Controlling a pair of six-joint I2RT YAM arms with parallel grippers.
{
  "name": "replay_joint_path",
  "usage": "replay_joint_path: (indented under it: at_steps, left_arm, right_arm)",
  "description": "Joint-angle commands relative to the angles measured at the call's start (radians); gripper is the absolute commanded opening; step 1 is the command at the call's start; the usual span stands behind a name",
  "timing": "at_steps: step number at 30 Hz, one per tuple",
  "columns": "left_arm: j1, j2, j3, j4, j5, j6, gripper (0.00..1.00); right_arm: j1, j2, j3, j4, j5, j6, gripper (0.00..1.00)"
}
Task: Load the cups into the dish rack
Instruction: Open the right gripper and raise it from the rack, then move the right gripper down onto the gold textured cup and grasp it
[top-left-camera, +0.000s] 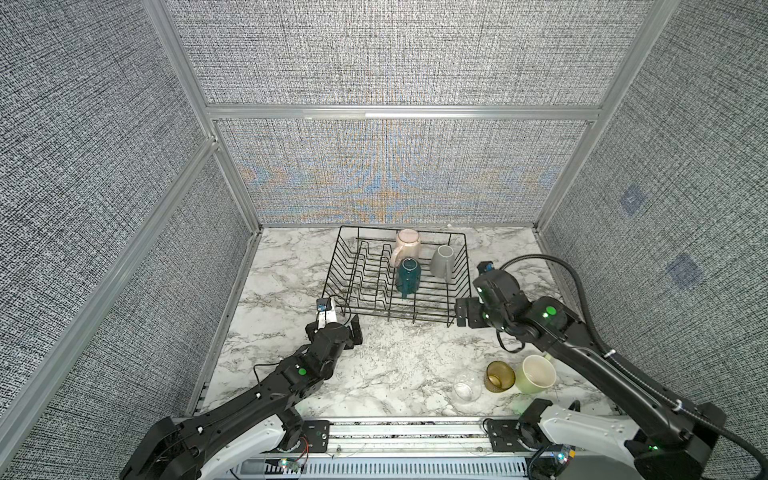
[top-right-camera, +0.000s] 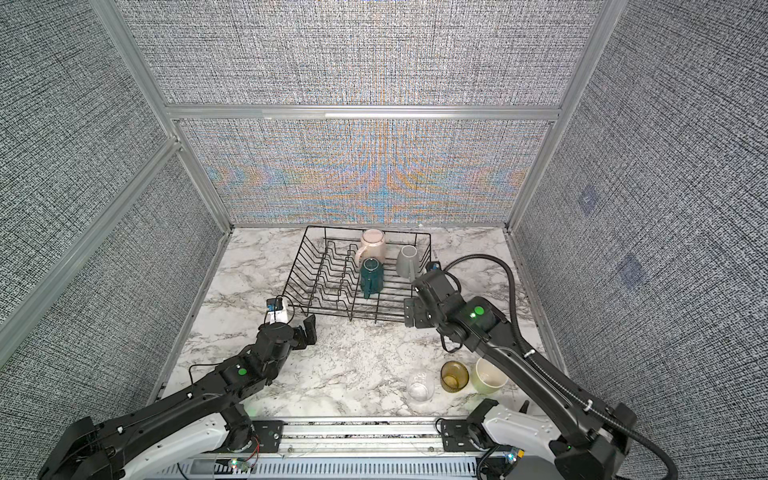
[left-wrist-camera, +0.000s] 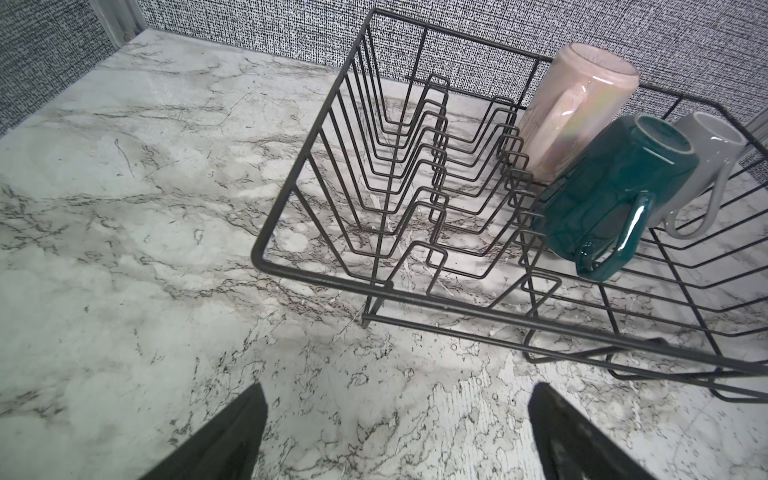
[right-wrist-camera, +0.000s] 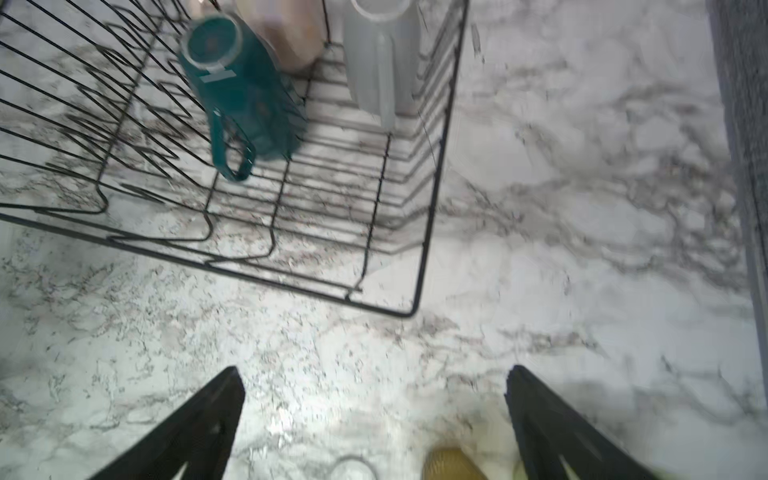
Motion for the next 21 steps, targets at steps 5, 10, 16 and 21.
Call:
replay_joint_path:
  at_steps: [5,10,16,21]
  left_arm:
    - [0.001,0.060,0.035,0.031,0.022,0.009,0.98]
    - [0.002,0.069,0.036,0.040,0.020,-0.003,0.98]
    - [0.001,0.027,0.010,0.043,0.010,-0.012,0.98]
    - [0.001,-0.020,-0.008,0.029,0.001,-0.012,0.98]
  right_arm:
    - [-0.041,0.009,0.012,-0.415,-0.074,0.274,0.88]
    - [-0.052,0.013,-0.031,-0.461,-0.118,0.333,0.68]
    - [-0.073,-0.004,-0.148,-0.360,-0.215,0.319,0.62]
    - [-0.087,0.016,-0.203,-0.266,-0.294,0.328,0.62]
